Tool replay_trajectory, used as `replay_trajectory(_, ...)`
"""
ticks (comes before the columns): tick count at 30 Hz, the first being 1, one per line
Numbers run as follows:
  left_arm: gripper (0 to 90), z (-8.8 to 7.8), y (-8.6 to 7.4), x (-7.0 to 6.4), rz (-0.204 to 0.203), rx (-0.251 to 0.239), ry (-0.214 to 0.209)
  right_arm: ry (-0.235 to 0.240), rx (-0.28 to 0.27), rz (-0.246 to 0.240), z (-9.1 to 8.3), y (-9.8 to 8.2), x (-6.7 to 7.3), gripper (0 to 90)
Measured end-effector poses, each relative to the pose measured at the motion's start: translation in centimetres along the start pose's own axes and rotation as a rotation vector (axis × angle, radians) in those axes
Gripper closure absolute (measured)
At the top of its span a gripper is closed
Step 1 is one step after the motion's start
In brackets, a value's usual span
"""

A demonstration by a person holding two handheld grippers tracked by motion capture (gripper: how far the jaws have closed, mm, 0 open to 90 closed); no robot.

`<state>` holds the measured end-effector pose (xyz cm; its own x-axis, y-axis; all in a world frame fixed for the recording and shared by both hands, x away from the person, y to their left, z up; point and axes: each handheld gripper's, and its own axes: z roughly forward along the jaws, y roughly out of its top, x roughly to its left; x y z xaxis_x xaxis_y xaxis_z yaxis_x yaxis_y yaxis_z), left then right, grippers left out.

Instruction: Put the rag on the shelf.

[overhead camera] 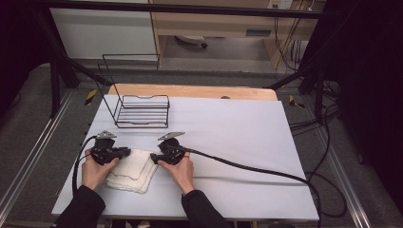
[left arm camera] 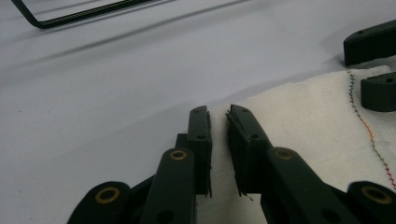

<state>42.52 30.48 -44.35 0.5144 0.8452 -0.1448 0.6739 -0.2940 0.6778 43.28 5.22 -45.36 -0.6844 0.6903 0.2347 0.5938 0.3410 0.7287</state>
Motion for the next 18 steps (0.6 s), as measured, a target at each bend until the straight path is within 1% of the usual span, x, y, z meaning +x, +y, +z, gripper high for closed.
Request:
replay_trajectory(1,78.4,0.00,-0.01,0.00,0.000,0.000,0.000,0.005,0.010,0.013,0.07,-0.09,0.08,55.5)
replay_trajectory(2,78.4,0.00,0.00,-0.01,0.002,0.000,0.001,0.005,0.010,0.013,0.07,-0.09,0.08,55.5)
replay_trajectory(3,78.4,0.00,0.01,-0.04,0.004,0.000,0.004,0.014,0.017,0.019,0.02,-0.10,0.15,60.8)
replay_trajectory(5,78.4,0.00,0.00,-0.07,0.004,-0.001,0.005,0.016,0.019,0.022,0.02,-0.12,0.18,62.4)
replay_trajectory(8,78.3,-0.02,-0.01,-0.02,0.001,-0.001,0.002,0.033,0.027,0.040,0.03,-0.24,0.40,71.4)
replay_trajectory(9,78.3,-0.02,-0.02,-0.03,0.003,-0.001,0.003,0.033,0.027,0.040,0.03,-0.24,0.40,71.4)
replay_trajectory(12,78.4,-0.02,-0.02,-0.11,0.006,-0.002,0.006,0.037,0.026,0.059,0.05,-0.32,0.51,75.2)
replay_trajectory(18,80.3,-0.12,-0.03,-0.11,0.012,-0.006,0.002,0.043,0.029,0.070,0.01,-0.29,0.55,79.8)
